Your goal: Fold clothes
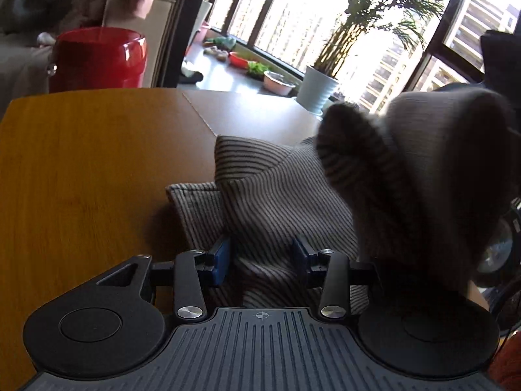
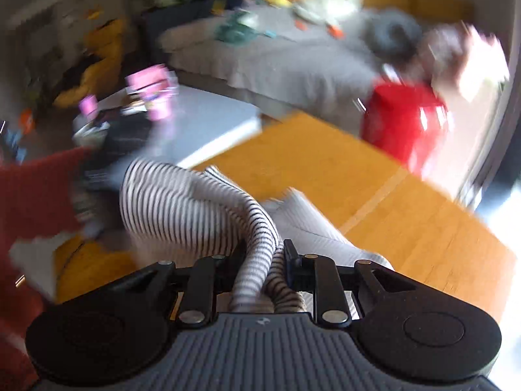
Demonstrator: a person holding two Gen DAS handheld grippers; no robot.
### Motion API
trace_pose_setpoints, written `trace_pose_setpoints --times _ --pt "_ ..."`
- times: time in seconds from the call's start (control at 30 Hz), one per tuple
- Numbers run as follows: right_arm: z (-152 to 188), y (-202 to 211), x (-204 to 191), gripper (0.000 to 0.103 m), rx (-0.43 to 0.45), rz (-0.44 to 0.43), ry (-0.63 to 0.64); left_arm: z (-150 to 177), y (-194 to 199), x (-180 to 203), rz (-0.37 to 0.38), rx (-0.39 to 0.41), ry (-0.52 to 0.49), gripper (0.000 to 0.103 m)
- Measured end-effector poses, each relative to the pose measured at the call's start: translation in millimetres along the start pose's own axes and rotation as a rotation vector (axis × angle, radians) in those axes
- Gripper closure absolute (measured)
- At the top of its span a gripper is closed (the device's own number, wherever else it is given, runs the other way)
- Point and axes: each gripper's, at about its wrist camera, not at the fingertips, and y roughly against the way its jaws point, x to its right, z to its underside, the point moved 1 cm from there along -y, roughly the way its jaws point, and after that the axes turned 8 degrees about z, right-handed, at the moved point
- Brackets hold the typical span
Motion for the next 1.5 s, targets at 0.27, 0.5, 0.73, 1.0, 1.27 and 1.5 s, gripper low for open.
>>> trace_pose_setpoints --times 0.27,0.5,0.73,1.0,1.27,1.5 --pt "19 -39 30 0.079 -0.001 -0.006 -0.158 -14 79 17 -0.049 0.188 -0.05 0.049" --pt "29 -55 52 0.077 0.039 -0.049 -0.297 -31 56 84 0.119 0.181 -0.255 0.031" --pt "28 -30 37 0.068 0.093 0.054 -0.222 -22 -30 78 -0.011 0.015 -0.273 0.045" --pt "26 18 6 0.064 0.238 0.204 -0.108 -28 -23 57 0.009 0.037 -0.186 0.045" --pt "51 -2 -8 0.073 0.217 0.242 -0.139 -24 -17 47 0.033 0.06 -0.151 0.045" --pt "55 -26 5 0.073 0.208 0.261 -0.187 -21 -13 43 0.011 0.058 -0.124 0.046"
